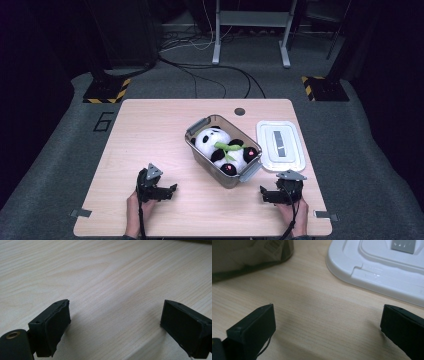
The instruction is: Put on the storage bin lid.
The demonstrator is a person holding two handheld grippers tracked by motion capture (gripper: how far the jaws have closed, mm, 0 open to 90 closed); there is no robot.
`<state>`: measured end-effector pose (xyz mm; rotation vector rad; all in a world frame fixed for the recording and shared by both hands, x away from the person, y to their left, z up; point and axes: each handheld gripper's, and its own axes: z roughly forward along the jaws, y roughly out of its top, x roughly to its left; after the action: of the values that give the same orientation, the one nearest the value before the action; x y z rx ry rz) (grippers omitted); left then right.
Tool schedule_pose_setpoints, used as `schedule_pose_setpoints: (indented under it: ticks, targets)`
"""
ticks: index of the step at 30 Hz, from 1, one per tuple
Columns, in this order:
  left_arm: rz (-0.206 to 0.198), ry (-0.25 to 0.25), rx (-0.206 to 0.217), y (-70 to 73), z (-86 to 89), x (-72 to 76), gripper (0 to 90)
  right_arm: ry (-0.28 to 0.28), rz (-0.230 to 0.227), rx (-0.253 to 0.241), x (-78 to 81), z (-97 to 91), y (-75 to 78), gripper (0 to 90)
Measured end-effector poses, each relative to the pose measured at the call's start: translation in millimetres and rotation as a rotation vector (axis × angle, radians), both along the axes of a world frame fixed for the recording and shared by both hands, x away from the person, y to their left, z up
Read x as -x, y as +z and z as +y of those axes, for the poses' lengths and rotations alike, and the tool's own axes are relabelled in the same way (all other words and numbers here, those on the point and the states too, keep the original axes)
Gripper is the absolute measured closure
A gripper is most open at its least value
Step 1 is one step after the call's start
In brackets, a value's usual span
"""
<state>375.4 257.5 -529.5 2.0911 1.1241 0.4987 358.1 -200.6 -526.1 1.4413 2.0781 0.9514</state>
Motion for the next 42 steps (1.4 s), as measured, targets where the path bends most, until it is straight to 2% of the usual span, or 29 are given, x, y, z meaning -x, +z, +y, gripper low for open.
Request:
schedule_pose_setpoints:
  ticks: [2,5,8,12,15,17,22,25,30,31,32,33,35,36,40,42]
  targets:
    - [0.002,0.0,-0.002,0.2,0.1,0.0,8.6,-0.009,-0.01,-0.012,-2.2,-3.7,1.4,0.0]
    - [0.006,-0.003,-0.004,0.5,0.3,0.0,8.6,-0.015,-0.011,0.02,-10.4,-8.5,6.6,0.0]
    - [0.005,-0.002,-0.004,0.5,0.2,0.1,8.7,-0.028,-0.026,0.024,-19.9,-12.8,17.4,0.0]
    - [0.007,-0.005,-0.008,0.7,0.5,0.2,8.7,-0.041,-0.047,0.032,-37.6,-18.8,32.4,0.0]
    - [0.007,-0.005,-0.008,0.7,0.5,0.1,8.7,-0.048,-0.049,0.02,-51.7,-22.4,41.2,0.0]
    - [0.007,-0.005,-0.008,0.7,0.5,0.1,8.7,-0.041,-0.036,0.029,-63.4,-22.9,46.0,0.0]
    - [0.0,-0.002,-0.005,0.1,0.2,0.1,8.7,-0.048,-0.027,0.036,-90.0,-24.9,50.4,0.0]
    - [0.0,-0.002,-0.005,0.1,0.2,0.1,8.7,-0.062,-0.037,0.053,-106.3,-24.6,51.3,0.0]
    - [0.003,-0.002,-0.004,0.2,0.2,0.2,8.7,-0.105,-0.017,0.068,-133.2,-24.9,45.2,0.0]
    - [0.002,-0.002,-0.005,0.1,0.2,0.2,8.7,-0.119,0.006,0.062,-138.7,-25.6,43.3,1.2]
    - [0.003,-0.003,-0.005,0.2,0.2,0.2,8.7,-0.126,0.023,0.049,-144.3,-27.3,41.1,8.0]
    - [0.002,-0.003,-0.005,0.2,0.2,0.2,8.7,-0.139,0.016,0.045,-147.5,-29.0,38.5,16.2]
    - [0.002,-0.002,-0.004,0.1,0.2,0.2,8.7,-0.156,0.042,0.032,-155.6,-32.9,33.7,24.1]
    - [0.003,-0.002,-0.004,0.1,0.1,0.2,8.7,-0.166,0.056,0.017,-158.8,-34.5,31.8,32.0]
    - [0.003,-0.001,-0.004,0.1,0.1,0.3,8.7,-0.176,0.076,0.026,-166.2,-34.9,24.7,40.8]
    - [0.003,-0.002,-0.004,0.1,0.1,0.2,8.7,-0.187,0.073,0.018,-166.6,-34.3,24.0,48.9]
